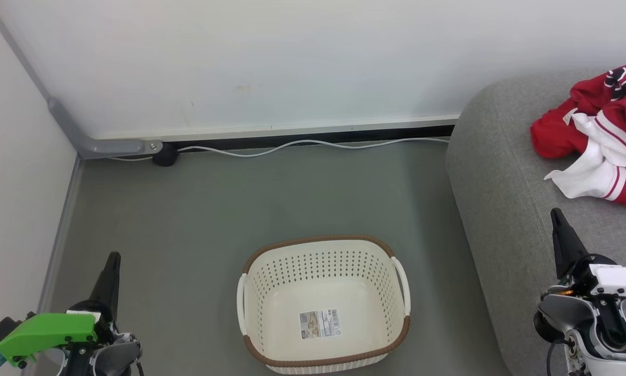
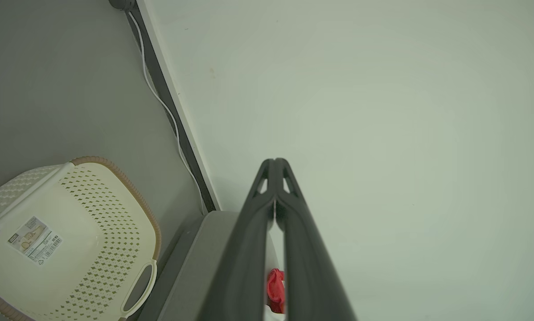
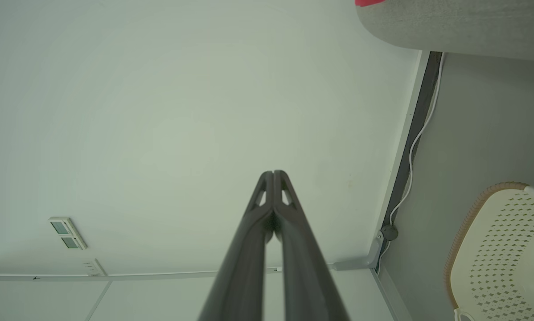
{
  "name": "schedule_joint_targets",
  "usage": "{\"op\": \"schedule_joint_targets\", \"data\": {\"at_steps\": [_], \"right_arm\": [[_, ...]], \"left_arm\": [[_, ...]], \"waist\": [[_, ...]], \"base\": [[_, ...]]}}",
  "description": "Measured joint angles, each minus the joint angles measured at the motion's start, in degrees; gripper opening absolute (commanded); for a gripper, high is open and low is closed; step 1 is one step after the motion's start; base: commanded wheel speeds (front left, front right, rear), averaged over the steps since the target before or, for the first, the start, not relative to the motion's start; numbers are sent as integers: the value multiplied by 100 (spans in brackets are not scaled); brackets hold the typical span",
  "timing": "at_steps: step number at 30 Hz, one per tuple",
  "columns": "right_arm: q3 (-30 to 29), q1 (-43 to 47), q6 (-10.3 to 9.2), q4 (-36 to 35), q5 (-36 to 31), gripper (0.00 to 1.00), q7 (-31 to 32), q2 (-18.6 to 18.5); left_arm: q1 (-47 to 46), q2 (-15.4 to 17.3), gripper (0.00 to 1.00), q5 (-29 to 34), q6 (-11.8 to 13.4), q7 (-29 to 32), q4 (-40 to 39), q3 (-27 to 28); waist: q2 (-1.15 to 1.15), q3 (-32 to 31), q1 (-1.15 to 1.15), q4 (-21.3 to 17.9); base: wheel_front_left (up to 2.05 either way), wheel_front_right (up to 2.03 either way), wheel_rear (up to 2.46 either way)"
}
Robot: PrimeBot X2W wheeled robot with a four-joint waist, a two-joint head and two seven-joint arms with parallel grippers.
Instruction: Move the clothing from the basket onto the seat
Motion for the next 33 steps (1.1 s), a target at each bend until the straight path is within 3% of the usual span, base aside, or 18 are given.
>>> {"op": "schedule_joint_targets", "data": {"at_steps": [33], "right_arm": [[-7, -1, 0, -2, 0, 0, 1, 2]], "left_arm": [[0, 0, 0, 0, 0, 0, -10, 1]], "waist": [[0, 1, 0, 0]], "base": [[0, 0, 0]]}}
